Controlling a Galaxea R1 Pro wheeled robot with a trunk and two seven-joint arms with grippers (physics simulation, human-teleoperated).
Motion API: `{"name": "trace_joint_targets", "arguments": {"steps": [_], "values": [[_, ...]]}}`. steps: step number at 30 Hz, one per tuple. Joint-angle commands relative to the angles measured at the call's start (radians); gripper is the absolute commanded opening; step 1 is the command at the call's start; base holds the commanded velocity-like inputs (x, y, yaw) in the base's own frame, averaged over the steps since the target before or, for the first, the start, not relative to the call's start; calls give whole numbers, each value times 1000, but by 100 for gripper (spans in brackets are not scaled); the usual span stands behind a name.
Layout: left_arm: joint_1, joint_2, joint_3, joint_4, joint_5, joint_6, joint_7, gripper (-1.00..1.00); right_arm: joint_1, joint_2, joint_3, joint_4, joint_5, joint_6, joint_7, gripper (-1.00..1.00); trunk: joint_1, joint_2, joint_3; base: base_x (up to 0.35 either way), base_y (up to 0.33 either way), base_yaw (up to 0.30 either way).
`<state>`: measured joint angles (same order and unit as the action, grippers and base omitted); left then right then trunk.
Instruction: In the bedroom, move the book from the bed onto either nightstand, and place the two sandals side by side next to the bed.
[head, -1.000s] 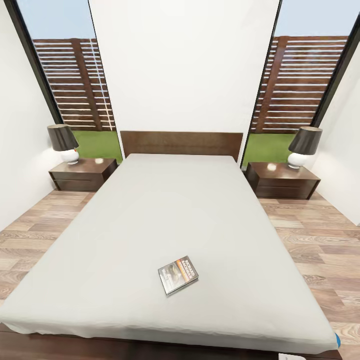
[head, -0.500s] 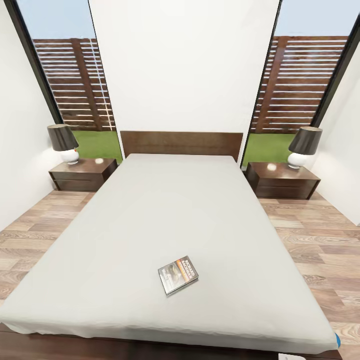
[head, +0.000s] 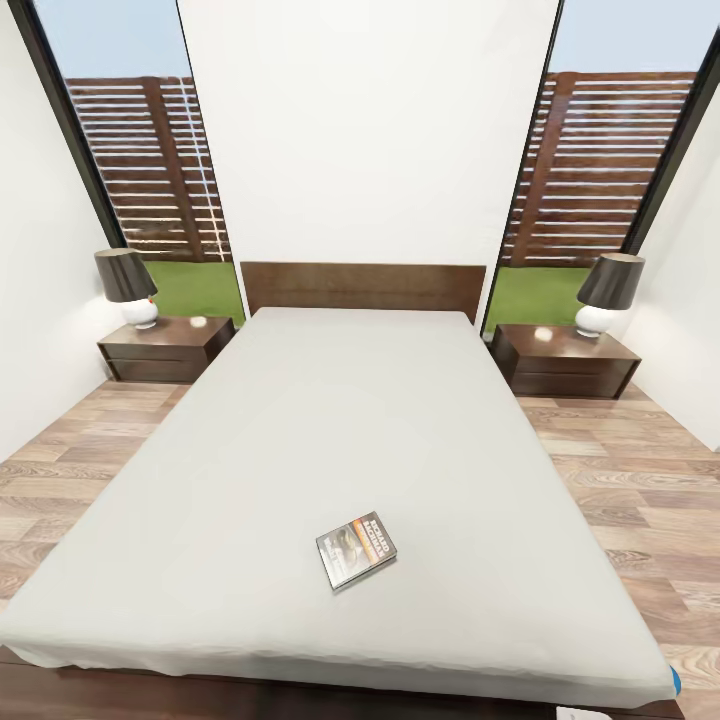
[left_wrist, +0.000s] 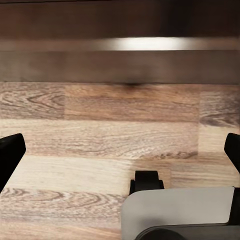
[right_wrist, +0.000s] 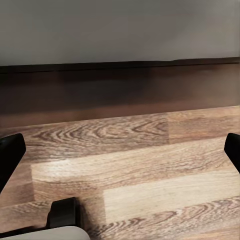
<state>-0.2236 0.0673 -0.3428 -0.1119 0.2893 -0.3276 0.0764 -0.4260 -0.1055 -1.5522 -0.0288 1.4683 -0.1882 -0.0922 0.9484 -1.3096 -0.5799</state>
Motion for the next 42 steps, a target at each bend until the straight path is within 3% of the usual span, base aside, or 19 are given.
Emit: {"name": "trace_joint_targets", "arguments": {"steps": [1, 42], "values": [[0, 0, -9, 0, 5, -2, 5, 100, 0, 0, -8, 1, 11, -2, -4, 100, 0, 0, -1, 0, 0, 0], [0, -2, -12, -2, 6, -6, -2, 100, 0, 0, -8, 1, 13, -2, -4, 100, 0, 0, -1, 0, 0, 0]]}}
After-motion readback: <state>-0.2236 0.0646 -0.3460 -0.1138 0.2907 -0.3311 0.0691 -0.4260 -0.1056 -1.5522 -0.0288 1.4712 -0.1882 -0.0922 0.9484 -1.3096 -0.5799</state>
